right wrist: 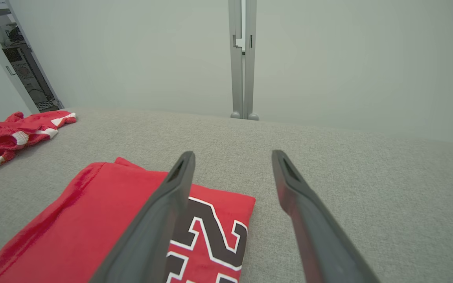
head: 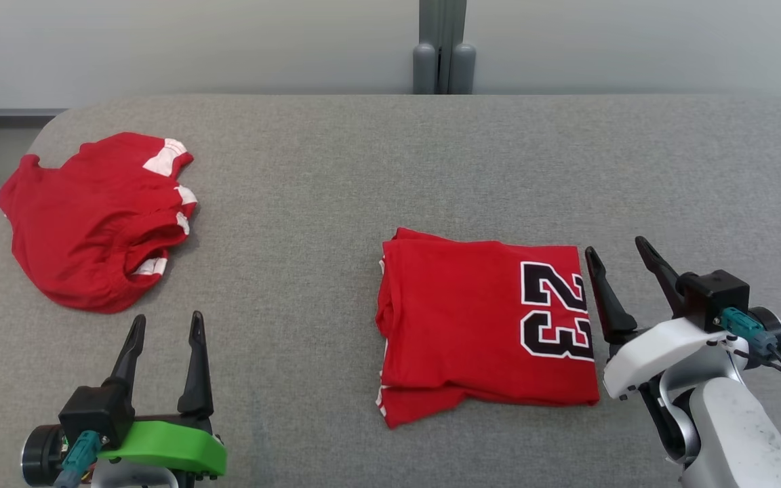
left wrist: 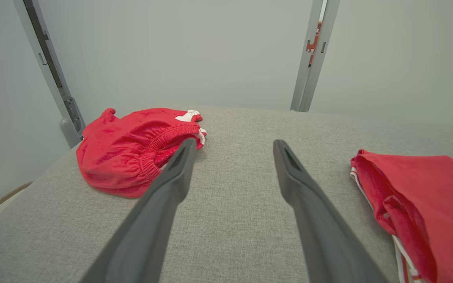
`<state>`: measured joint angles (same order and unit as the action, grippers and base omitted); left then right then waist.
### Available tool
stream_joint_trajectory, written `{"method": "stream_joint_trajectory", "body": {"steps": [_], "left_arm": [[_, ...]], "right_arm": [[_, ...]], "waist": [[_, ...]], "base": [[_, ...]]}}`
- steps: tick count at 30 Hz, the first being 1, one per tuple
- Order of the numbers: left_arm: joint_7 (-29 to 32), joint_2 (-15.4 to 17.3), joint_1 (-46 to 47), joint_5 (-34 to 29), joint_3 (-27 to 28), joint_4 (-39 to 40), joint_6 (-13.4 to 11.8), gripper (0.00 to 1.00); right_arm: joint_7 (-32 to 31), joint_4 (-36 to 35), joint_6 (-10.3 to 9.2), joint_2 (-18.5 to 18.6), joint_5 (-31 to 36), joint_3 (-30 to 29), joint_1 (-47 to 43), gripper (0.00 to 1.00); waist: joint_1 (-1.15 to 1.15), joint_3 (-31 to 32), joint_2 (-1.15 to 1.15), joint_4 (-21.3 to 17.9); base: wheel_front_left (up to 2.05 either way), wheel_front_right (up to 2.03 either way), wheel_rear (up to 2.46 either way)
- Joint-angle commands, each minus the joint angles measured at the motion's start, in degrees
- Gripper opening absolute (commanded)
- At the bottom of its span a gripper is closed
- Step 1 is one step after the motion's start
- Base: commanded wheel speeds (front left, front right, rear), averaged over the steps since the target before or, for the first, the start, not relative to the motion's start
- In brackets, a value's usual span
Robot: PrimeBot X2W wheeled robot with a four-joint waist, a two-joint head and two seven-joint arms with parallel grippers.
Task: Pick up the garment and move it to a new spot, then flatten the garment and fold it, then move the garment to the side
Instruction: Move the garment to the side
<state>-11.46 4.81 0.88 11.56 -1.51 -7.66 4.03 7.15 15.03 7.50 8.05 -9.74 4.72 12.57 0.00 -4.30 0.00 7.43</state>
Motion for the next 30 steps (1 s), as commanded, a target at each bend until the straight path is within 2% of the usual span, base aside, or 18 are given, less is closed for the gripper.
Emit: {"method": "stream_joint_trajectory", "body": {"steps": [1,11,21,22,23,26,30], "left_arm": [[-0.34,0.01,1.23,0.72,-0.16,-0.23,-0.19,1.00],[-1.87,-0.48,3.77,1.13,-1.40,-2.42,-0.31,1.00],[-2.94,-0.61,4.99,1.47,-1.76,-4.22,-0.50,1.00],[-3.04,-0.63,4.99,1.50,-1.82,-4.40,-0.54,1.00],[-3.12,-0.66,5.02,1.51,-1.93,-4.50,-0.53,1.00],[-3.21,-0.77,5.39,1.65,-2.26,-4.59,-0.55,1.00],[-3.36,-0.89,6.20,1.83,-2.67,-4.71,-0.43,1.00]], "right_arm": [[-0.04,1.40,-0.03,-0.25,0.43,-0.22,0.84,1.00],[0.72,16.02,-0.03,-0.92,0.84,0.32,4.29,1.00],[3.06,29.30,-0.07,-3.29,0.65,-2.04,5.53,1.00],[3.04,30.21,-0.07,-3.50,0.42,-1.93,5.62,0.78],[3.14,30.97,-0.07,-3.71,0.15,-1.76,5.90,0.00],[3.52,32.23,-0.08,-3.85,-0.29,-1.71,7.07,0.00],[3.95,32.52,-0.14,-1.96,0.62,-1.75,11.40,0.00]], "waist": [[0.00,-1.40,0.00,1.48],[0.00,-4.56,0.00,3.70],[0.00,-5.79,0.00,3.93],[0.00,-5.82,0.00,3.86],[0.00,-5.88,0.00,3.81],[0.00,-6.53,0.00,3.63],[0.00,-8.36,0.00,3.01]], "base": [[0.00,0.00,0.00],[0.00,0.00,0.00],[0.00,0.00,0.00],[0.00,0.00,0.00],[0.00,0.00,0.00],[0.00,0.00,0.00],[0.00,0.00,0.00]]}}
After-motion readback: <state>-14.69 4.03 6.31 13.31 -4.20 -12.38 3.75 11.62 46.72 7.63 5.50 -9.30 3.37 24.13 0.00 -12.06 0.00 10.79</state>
